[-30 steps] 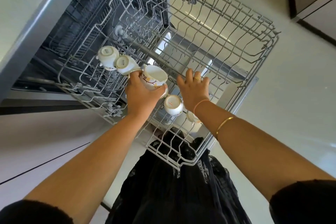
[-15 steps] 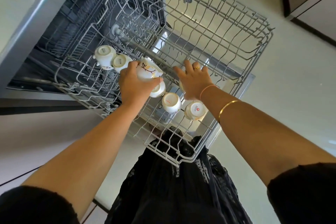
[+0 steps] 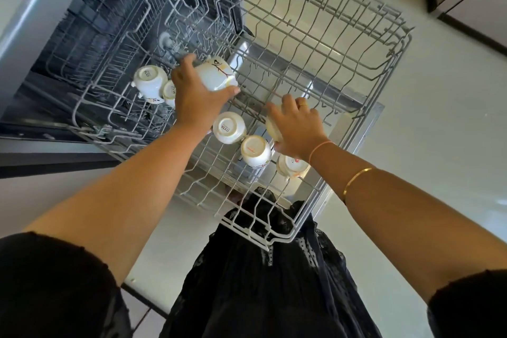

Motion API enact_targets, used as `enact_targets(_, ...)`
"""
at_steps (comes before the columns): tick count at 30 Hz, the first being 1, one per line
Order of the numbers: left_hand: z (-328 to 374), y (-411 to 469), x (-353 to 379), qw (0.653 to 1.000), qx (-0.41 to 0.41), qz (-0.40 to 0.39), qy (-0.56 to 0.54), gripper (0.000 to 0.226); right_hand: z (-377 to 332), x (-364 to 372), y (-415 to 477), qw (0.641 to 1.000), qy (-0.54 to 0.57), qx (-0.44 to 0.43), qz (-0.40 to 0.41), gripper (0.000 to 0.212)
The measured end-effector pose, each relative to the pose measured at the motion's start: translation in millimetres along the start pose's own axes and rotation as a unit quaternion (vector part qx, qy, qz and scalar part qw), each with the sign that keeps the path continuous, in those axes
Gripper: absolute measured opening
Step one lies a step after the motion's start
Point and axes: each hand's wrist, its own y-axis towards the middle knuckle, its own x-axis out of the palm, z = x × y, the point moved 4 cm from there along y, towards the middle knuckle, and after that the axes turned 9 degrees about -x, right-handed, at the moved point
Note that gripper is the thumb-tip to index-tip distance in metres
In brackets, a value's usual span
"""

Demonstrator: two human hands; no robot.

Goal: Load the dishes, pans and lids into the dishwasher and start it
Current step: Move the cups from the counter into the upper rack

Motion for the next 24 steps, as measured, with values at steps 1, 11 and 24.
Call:
enact_targets(1,0.5,2.1,-0.5,1.000,0.001,0.008,-0.007,0.090,2.7,-3.1,-1.4,0.999,0.030,0.016,0.008,0.088)
enact_targets(11,0.1,-0.4,10.7,1.000,0.010,0.000,-0.025,0.081,24.1,-13.0,-16.2,0.990,0.126,0.065,0.025,0.107)
enact_targets(24,-4.3,-3.5,20.4,0.998,0.031,-0.044,0.011,0.078,26.9,-1.4,2.2,0.998,-0.011,0.062,-0.003,0.112)
